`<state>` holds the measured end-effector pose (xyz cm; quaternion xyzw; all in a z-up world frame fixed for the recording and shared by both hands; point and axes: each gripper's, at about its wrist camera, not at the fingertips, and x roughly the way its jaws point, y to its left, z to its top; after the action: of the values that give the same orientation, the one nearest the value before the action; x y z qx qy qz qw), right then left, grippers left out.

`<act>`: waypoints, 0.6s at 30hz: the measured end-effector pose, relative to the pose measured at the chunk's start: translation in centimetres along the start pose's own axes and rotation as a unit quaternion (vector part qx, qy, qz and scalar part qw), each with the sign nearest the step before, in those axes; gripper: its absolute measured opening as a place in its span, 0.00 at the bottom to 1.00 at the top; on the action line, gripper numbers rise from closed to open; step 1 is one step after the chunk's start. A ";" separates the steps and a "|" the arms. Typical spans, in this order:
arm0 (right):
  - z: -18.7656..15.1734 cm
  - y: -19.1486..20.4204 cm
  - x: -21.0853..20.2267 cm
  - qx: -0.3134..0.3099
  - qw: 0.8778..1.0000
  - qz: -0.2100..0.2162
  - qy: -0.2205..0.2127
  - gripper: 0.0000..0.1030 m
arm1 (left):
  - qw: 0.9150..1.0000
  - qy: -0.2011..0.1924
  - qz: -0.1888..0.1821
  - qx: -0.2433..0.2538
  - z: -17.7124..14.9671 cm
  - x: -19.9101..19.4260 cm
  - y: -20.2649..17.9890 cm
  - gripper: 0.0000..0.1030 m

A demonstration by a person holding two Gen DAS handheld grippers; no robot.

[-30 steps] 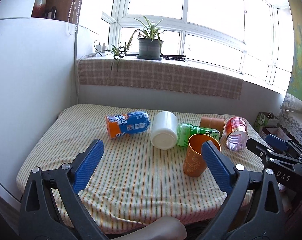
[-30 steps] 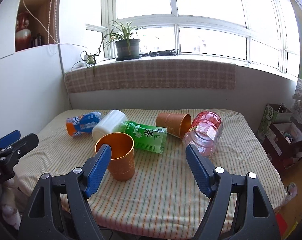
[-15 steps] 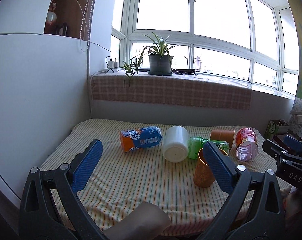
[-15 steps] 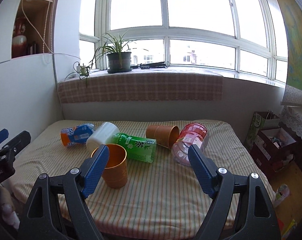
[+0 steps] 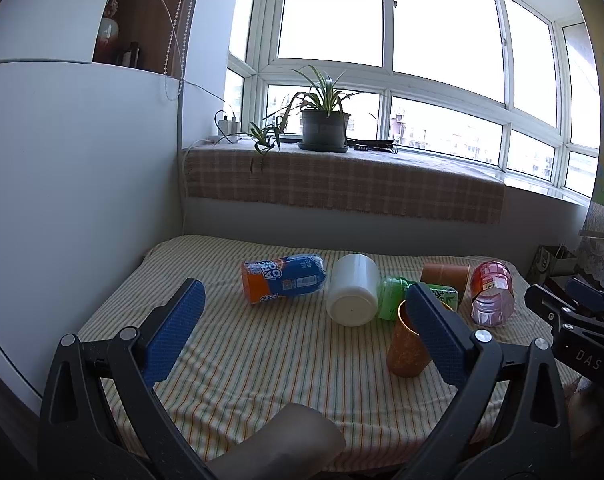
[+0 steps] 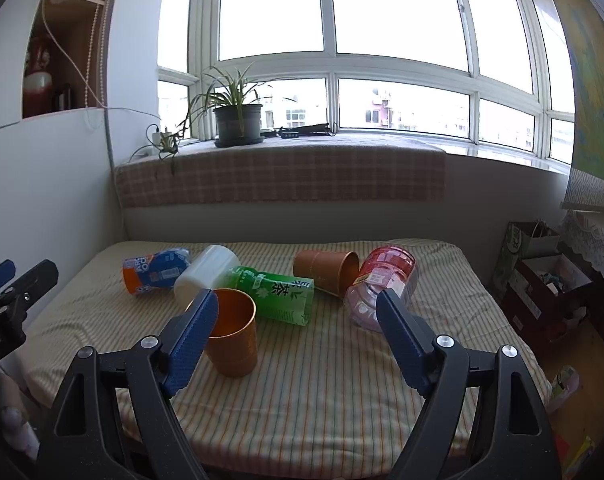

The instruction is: Flip cup upright

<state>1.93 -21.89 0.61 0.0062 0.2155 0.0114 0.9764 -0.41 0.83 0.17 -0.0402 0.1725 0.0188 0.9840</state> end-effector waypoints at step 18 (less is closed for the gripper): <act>0.0 -0.1 0.0 0.002 1.000 0.001 0.001 0.79 | 1.000 0.000 0.000 0.001 0.0 -0.1 -0.2 0.99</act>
<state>1.91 -21.94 0.58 0.0085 0.2163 0.0122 0.9762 -0.47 0.64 0.26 -0.0397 0.1725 0.0191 0.9840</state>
